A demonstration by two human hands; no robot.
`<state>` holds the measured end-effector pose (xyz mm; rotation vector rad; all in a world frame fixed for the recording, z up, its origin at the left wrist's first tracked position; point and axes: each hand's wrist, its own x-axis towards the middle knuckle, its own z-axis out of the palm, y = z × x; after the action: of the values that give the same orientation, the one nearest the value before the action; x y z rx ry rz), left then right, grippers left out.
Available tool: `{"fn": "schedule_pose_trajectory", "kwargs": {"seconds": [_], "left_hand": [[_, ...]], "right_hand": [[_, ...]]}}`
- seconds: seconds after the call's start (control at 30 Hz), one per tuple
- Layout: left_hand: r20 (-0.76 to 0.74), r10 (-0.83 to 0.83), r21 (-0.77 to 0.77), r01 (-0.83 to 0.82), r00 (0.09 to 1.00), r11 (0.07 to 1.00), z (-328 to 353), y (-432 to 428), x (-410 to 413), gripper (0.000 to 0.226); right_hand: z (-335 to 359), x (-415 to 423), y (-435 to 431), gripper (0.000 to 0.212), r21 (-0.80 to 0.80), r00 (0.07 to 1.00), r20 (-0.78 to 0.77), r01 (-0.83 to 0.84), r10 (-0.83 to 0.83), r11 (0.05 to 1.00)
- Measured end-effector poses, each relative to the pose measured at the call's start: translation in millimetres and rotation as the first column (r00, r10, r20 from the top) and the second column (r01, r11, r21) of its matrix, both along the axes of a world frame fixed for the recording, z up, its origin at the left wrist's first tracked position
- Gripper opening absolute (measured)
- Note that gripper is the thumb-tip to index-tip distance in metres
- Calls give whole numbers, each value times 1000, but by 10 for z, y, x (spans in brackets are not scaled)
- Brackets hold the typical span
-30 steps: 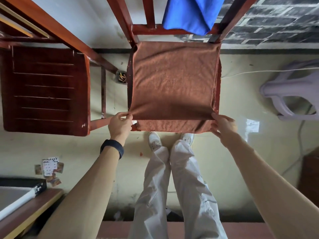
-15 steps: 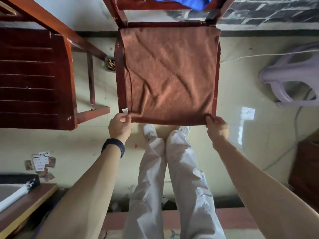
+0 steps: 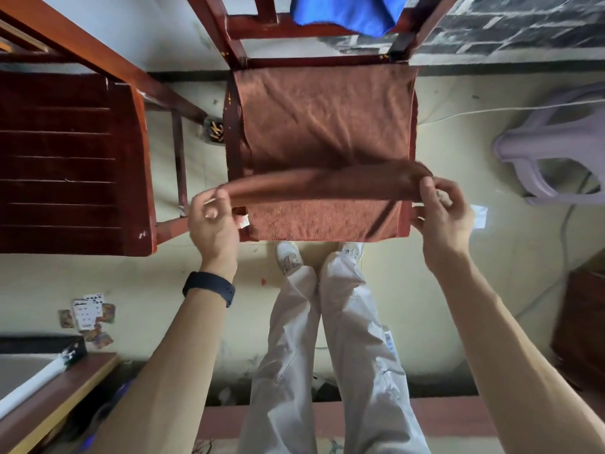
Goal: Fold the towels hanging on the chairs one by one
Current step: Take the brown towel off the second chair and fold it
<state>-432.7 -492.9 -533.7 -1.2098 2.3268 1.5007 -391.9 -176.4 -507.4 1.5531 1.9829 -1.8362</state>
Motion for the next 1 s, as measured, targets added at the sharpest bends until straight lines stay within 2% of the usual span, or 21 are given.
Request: {"fn": "schedule_pose_trajectory", "kwargs": {"seconds": [0.07, 0.1, 0.17, 0.2, 0.3, 0.33, 0.43, 0.6, 0.83, 0.93, 1.0], "left_hand": [[31, 37, -57, -36, 999, 998, -64, -50, 75, 14], [91, -22, -84, 30, 996, 996, -120, -45, 143, 17], [204, -138, -77, 156, 969, 985, -250, -4, 294, 19], [235, -134, -59, 151, 963, 987, -349, 0, 353, 18], [277, -36, -15, 42, 960, 999, -532, 34, 429, 14], [292, -45, -19, 53, 955, 998, -576, 38, 455, 11], [345, -142, -46, 168, 928, 985, -686, 12, 550, 15], [394, -172, -104, 230, 903, 968, -570, 52, 518, 29], [485, -360, -131, 473, 797, 871, -618, 63, 396, 17], [493, -337, -121, 446, 802, 887, -590, 128, 352, 17], [467, -268, -82, 343, 842, 936, -541, 118, 355, 16]], "right_hand": [[-78, 115, 30, 10, 136, 994, 96, -61, 48, 989], [-167, 192, 24, 9, 177, 980, 189, -89, 55, 980], [-357, 338, -19, 13, 191, 942, 330, -135, 65, 972], [-477, 409, -26, 14, 176, 927, 367, -151, 77, 973], [-763, 553, -16, 11, 126, 893, 429, -210, 138, 970], [-814, 568, -22, 10, 118, 878, 449, -242, 165, 963], [-910, 576, -33, 14, 145, 851, 484, -307, 203, 941], [-882, 498, -99, 29, 206, 790, 565, -415, 238, 886], [-878, 387, -141, 43, 58, 623, 729, -469, 283, 881], [-849, 372, -130, 43, 54, 632, 716, -474, 297, 879], [-796, 398, -137, 43, 68, 666, 692, -446, 280, 892]]}}
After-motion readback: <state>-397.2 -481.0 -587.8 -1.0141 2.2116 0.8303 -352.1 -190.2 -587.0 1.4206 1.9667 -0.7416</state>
